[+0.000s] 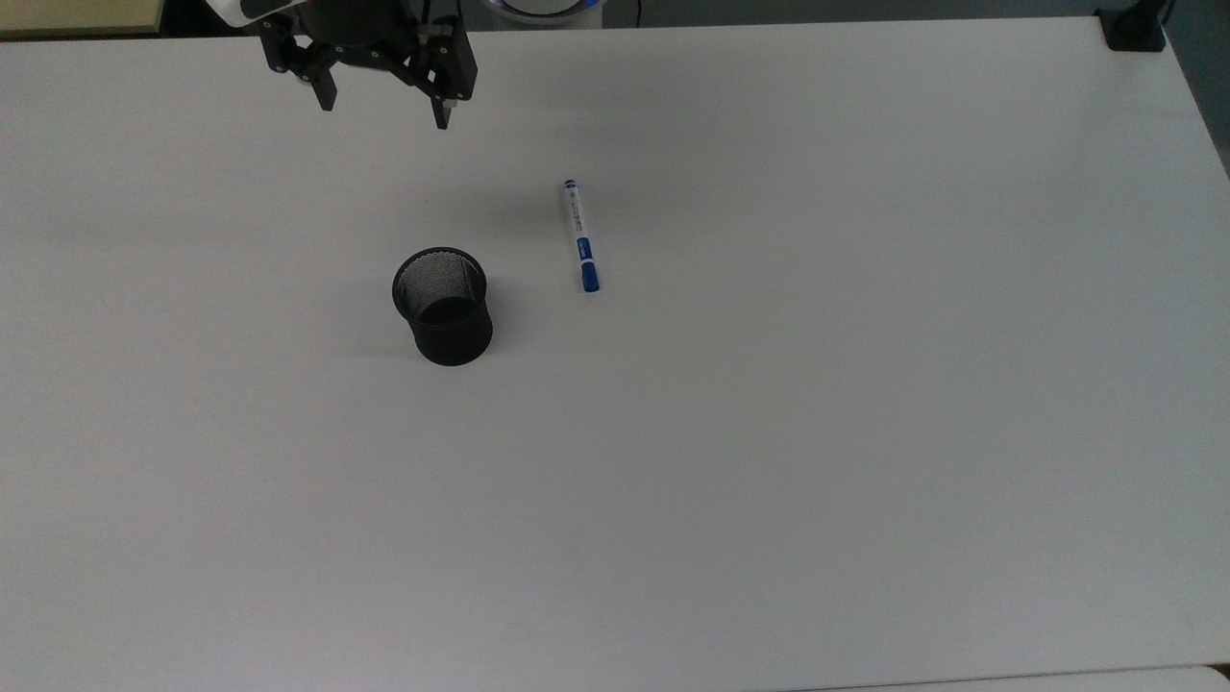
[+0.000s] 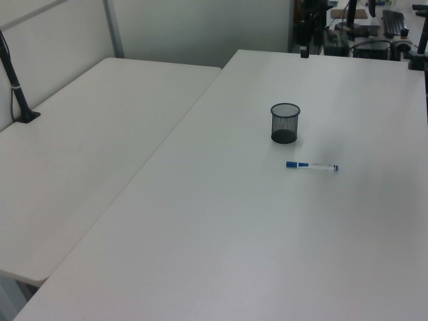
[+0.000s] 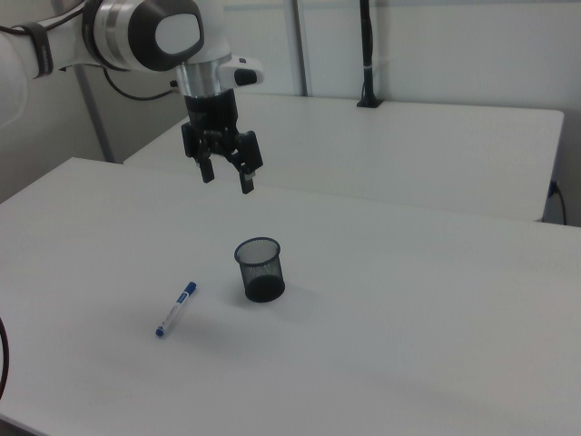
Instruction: Insert the marker
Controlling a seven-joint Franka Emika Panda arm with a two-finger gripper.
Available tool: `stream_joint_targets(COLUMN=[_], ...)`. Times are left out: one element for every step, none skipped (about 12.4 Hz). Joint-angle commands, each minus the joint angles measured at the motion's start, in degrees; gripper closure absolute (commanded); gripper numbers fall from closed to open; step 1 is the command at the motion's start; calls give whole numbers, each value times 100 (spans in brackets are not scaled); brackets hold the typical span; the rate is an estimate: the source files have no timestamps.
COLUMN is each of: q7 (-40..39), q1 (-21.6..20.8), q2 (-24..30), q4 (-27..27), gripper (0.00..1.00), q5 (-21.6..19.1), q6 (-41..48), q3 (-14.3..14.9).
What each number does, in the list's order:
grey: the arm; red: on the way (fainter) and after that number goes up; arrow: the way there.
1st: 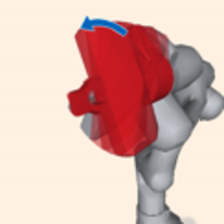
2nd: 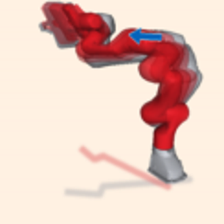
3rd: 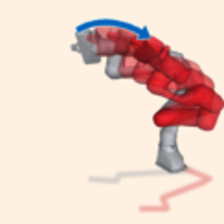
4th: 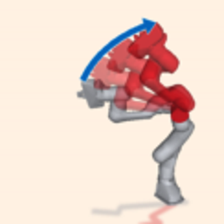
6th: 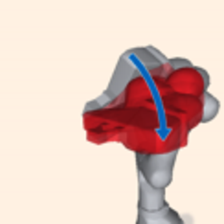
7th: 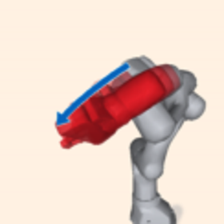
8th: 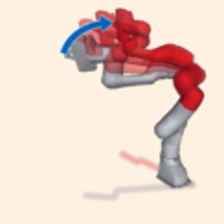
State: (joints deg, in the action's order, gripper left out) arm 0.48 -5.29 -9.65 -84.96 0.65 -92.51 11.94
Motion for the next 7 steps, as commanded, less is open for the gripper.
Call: stream_joint_targets(q7=[75, 75, 66, 57, 14, 13, 5], q1=[10, 19, 54, 54, 63, 63, 72], q2=[209, 218, 262, 271, 271, 271, 271], q4=[-178, -187, -187, -187, -187, -187, -187], gripper=[0, 0, 0, 0, 0, 0, 0], q5=[-21, -21, -21, -21, -21, -21, -30], q6=[120, 128, 128, 155, 216, 242, 243], q3=[2, 2, -7, -7, 2, -7, -7])
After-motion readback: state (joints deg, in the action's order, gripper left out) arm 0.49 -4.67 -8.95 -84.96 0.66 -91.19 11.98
